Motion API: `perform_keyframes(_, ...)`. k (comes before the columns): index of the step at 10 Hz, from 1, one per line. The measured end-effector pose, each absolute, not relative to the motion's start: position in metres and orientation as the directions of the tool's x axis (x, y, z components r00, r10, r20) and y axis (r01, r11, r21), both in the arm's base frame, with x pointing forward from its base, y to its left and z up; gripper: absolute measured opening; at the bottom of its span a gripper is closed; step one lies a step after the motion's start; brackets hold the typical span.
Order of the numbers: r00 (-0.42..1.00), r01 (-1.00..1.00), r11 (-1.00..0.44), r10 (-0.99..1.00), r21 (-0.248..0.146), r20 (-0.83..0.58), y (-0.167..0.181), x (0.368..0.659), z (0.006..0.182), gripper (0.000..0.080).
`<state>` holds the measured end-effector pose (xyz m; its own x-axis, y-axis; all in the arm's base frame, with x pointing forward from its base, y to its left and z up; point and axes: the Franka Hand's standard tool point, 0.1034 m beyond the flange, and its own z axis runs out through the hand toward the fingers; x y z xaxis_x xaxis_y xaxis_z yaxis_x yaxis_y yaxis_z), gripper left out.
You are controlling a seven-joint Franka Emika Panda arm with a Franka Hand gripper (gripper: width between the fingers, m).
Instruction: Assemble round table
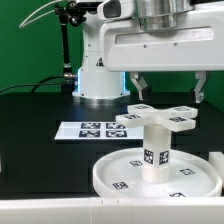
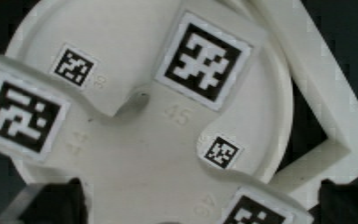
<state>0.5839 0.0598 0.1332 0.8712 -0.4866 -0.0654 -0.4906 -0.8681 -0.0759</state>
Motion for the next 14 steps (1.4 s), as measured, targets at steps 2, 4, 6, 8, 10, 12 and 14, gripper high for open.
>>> perform_keyframes(2,0.976,-0.216,-0.974,-0.212,-0.07,-0.051,0.063,0.583,0.135,0.0649)
perform_keyframes(4,0.996,-0.08,-0.994,-0.076,-0.077,-0.049,0.064,0.583,0.135,0.0649)
perform_keyframes(6,0.999,0.02,-0.996,0.024,-0.082,-0.042,0.063,0.583,0.135,0.0649)
perform_keyframes(8,0.983,0.181,-0.98,0.184,-0.079,-0.026,0.061,0.584,0.135,0.0649)
perform_keyframes(10,0.889,0.457,-0.888,0.458,-0.048,-0.006,0.058,0.587,0.135,0.0649)
perform_keyframes(12,0.797,0.603,-0.796,0.604,-0.052,-0.022,0.056,0.585,0.133,0.0649)
perform_keyframes(14,0.725,0.688,-0.724,0.689,-0.053,-0.017,0.054,0.585,0.133,0.0649)
